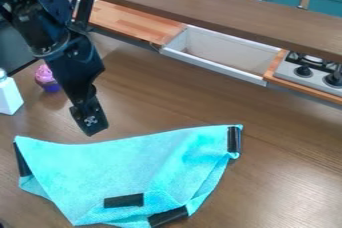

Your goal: Unfold the cloth from bottom right to top left

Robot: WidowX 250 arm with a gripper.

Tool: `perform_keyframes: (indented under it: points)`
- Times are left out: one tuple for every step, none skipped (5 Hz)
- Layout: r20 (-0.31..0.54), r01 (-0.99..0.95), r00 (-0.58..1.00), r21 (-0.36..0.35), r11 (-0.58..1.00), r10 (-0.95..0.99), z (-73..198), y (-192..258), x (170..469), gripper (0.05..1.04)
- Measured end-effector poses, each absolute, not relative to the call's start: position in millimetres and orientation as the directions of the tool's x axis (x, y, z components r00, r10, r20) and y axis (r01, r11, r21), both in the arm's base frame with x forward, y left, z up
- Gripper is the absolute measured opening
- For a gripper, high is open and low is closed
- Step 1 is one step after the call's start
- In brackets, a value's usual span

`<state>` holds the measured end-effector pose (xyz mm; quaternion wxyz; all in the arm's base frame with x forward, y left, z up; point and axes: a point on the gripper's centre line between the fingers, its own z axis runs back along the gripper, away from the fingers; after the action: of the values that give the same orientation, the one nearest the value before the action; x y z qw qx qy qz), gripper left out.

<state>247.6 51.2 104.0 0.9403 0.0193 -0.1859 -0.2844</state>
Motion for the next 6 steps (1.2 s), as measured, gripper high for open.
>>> perform_keyframes:
  points:
    - [0.327, 0.526, 0.778, 0.127, 0.841, -0.536, 98.5, 50.8, 246.3, 1.000]
    - [0.225, 0.512, 0.820, 0.120, 0.851, -0.526, 64.3, 54.8, 251.5, 1.000]
    - [0.193, 0.511, 0.825, 0.145, 0.847, -0.531, 54.2, 56.4, 255.4, 1.000]
    - [0.160, 0.540, 0.811, 0.165, 0.825, -0.563, 37.8, 49.4, 255.3, 1.000]
    - [0.147, 0.573, 0.791, 0.161, 0.803, -0.594, 31.4, 42.8, 253.8, 1.000]
    - [0.136, 0.608, 0.770, 0.137, 0.782, -0.623, 25.3, 30.6, 249.1, 1.000]
